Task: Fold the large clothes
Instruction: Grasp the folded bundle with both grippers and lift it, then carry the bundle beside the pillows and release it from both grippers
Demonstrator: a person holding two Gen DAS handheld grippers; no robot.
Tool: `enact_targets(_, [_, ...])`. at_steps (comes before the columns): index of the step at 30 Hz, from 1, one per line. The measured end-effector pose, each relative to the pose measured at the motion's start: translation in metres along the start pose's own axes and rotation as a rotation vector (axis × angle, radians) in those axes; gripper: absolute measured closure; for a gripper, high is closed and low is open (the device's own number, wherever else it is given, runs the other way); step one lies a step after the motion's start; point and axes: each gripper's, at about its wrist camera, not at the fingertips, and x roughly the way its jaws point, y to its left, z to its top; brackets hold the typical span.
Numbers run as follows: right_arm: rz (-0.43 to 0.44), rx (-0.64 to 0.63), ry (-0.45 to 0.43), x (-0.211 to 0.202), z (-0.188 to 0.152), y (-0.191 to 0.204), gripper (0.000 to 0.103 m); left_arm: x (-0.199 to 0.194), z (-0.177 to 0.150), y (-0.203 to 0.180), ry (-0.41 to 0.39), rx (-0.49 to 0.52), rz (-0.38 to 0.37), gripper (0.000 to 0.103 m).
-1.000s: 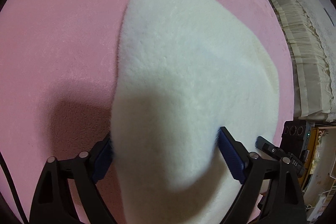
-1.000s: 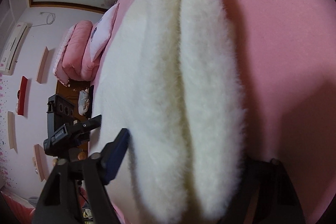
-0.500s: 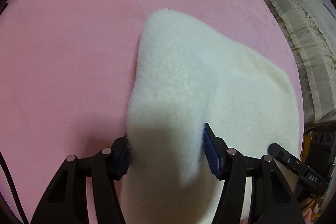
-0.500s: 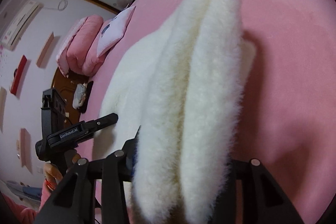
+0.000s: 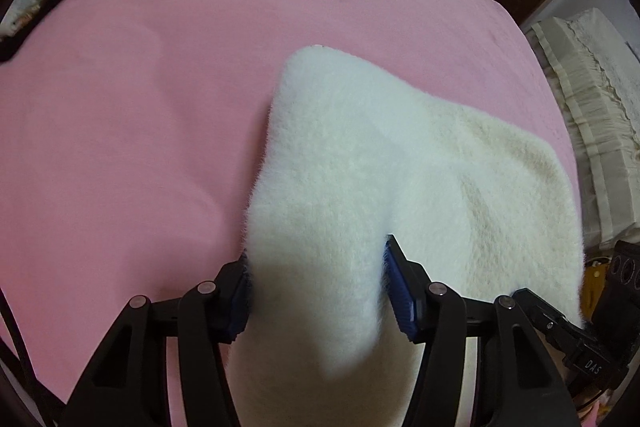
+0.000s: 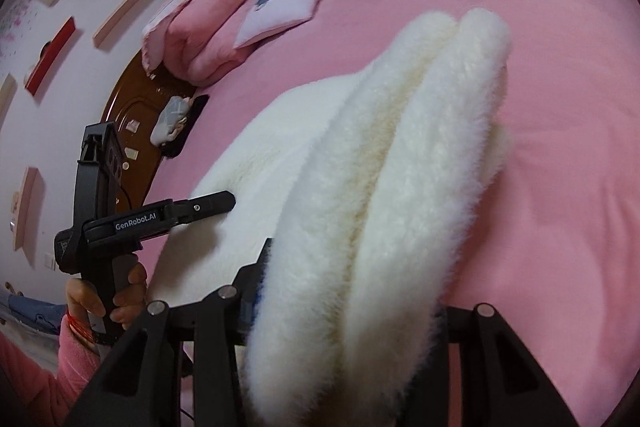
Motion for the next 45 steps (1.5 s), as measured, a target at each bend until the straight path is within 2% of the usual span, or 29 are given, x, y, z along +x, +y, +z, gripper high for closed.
enact_targets(6, [0.086, -0.013, -0.043, 0.098, 0.038, 0.091, 0.062, -0.051, 0.066, 0.117, -0.075, 0.046, 0.123, 0.047])
enact_targets(10, [0.146, -0.011, -0.096, 0.174, 0.068, 0.139, 0.062, -0.063, 0.110, 0.201, -0.158, 0.055, 0.183, 0.046])
enact_targets(13, [0.132, -0.074, -0.143, 0.239, 0.087, 0.164, 0.062, -0.034, 0.140, 0.260, -0.243, 0.038, 0.198, 0.046])
enact_targets(15, [0.116, -0.112, -0.182, 0.287, 0.093, 0.166, 0.062, -0.005, 0.144, 0.310, -0.294, 0.017, 0.196, 0.046])
enact_targets(16, [0.109, -0.112, -0.191, 0.309, 0.093, 0.161, 0.062, 0.018, 0.146, 0.316, -0.294, 0.001, 0.207, 0.046])
enact_targets(18, [0.036, -0.140, -0.199, 0.350, 0.089, 0.153, 0.061, 0.058, 0.143, 0.344, -0.260, -0.060, 0.239, 0.045])
enact_targets(19, [0.029, -0.151, -0.222, 0.356, 0.084, 0.145, 0.058, 0.064, 0.138, 0.345, -0.304, -0.078, 0.197, 0.043])
enact_targets(20, [0.074, -0.121, -0.245, 0.356, 0.079, 0.132, 0.058, 0.065, 0.135, 0.341, -0.348, -0.066, 0.170, 0.042])
enact_targets(22, [0.150, -0.045, -0.228, 0.352, 0.076, 0.110, 0.056, 0.068, 0.129, 0.329, -0.367, -0.015, 0.201, 0.042])
enact_targets(23, [0.152, -0.039, -0.214, 0.353, 0.078, 0.108, 0.056, 0.070, 0.125, 0.324, -0.375, 0.010, 0.225, 0.041])
enact_targets(26, [0.117, -0.055, -0.170, 0.355, 0.081, 0.112, 0.052, 0.073, 0.127, 0.325, -0.374, 0.006, 0.237, 0.040])
enact_targets(28, [0.081, -0.064, -0.148, 0.356, 0.084, 0.118, 0.044, 0.073, 0.124, 0.321, -0.373, -0.022, 0.218, 0.040])
enact_targets(33, [0.051, -0.031, -0.148, 0.349, 0.072, 0.113, 0.034, 0.067, 0.106, 0.313, -0.455, -0.119, 0.264, 0.037])
enact_targets(35, [0.024, -0.012, -0.159, 0.342, 0.063, 0.112, 0.031, 0.062, 0.091, 0.307, -0.474, -0.175, 0.298, 0.037])
enact_targets(37, [-0.005, 0.025, -0.163, 0.336, 0.054, 0.112, 0.028, 0.055, 0.075, 0.294, -0.482, -0.191, 0.349, 0.037])
enact_targets(41, [-0.020, 0.092, -0.158, 0.310, 0.028, 0.109, 0.027, 0.037, 0.035, 0.257, -0.460, -0.105, 0.501, 0.037])
enact_targets(43, [-0.055, 0.087, -0.118, 0.290, 0.003, 0.106, 0.027, 0.027, 0.008, 0.240, -0.439, -0.092, 0.522, 0.037])
enact_targets(45, [-0.063, 0.076, -0.095, 0.260, -0.029, 0.102, 0.027, 0.021, -0.024, 0.224, -0.391, -0.124, 0.488, 0.037])
